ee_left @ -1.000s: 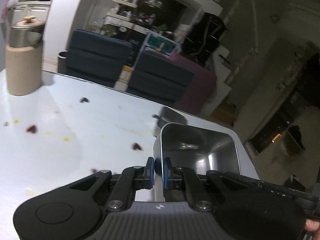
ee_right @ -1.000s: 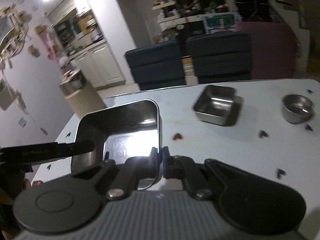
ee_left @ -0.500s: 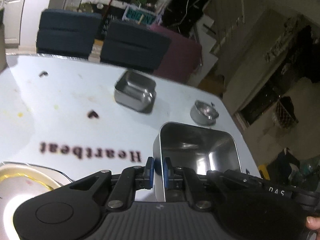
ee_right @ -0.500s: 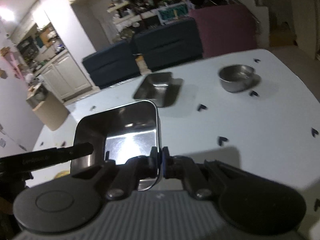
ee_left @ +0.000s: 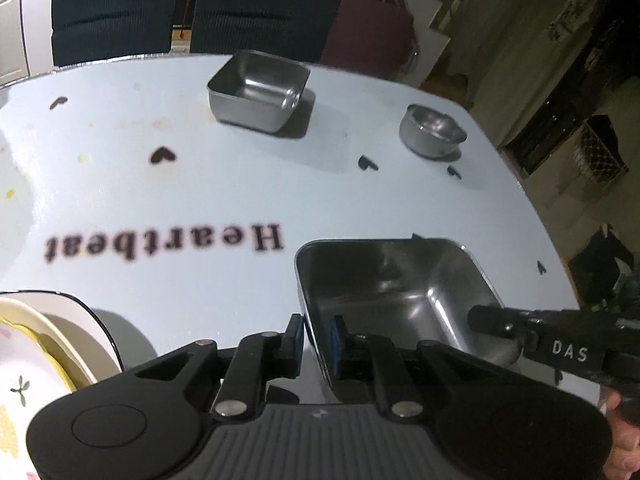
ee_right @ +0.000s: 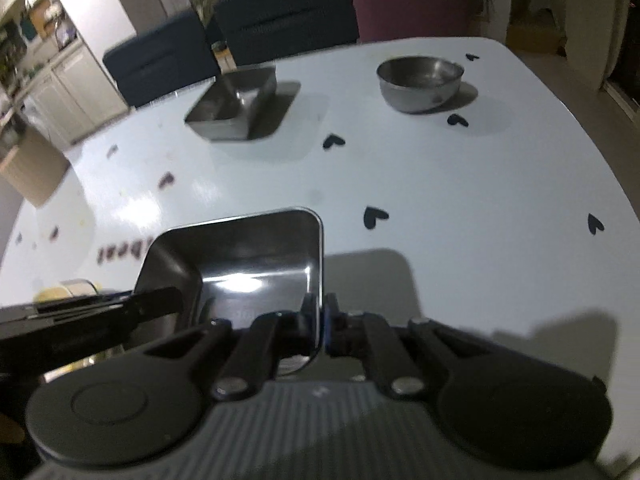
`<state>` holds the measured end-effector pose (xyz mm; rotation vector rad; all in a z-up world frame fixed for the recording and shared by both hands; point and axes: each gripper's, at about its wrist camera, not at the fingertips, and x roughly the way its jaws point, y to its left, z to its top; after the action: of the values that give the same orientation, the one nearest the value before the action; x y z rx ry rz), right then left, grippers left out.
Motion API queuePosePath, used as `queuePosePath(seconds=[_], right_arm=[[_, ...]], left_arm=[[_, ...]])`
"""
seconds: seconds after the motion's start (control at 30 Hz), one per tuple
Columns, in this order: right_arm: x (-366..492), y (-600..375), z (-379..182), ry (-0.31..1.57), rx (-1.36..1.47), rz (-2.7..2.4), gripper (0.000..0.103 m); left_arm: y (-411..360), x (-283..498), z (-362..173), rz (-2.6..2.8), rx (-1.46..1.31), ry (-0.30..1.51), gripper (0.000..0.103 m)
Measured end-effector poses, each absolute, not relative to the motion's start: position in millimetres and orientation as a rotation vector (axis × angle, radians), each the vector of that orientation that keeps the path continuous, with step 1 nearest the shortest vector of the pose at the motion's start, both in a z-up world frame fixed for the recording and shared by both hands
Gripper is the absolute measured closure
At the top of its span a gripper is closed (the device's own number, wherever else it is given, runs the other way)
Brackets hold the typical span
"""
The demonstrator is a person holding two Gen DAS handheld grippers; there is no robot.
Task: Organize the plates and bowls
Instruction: 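Lift the steel tray with both grippers and carry it toward the bowls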
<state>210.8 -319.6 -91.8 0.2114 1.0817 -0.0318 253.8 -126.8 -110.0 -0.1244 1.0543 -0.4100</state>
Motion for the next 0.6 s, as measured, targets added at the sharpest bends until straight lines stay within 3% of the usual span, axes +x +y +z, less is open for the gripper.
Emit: queuePosePath(seconds=[0.6], right_arm=[[232.1, -331.9, -110.7, 1.152, 0.169, -0.088, 0.098]], left_arm=[[-146.4, 260.7, -127.5, -0.449, -0.096, 1.084, 0.088]])
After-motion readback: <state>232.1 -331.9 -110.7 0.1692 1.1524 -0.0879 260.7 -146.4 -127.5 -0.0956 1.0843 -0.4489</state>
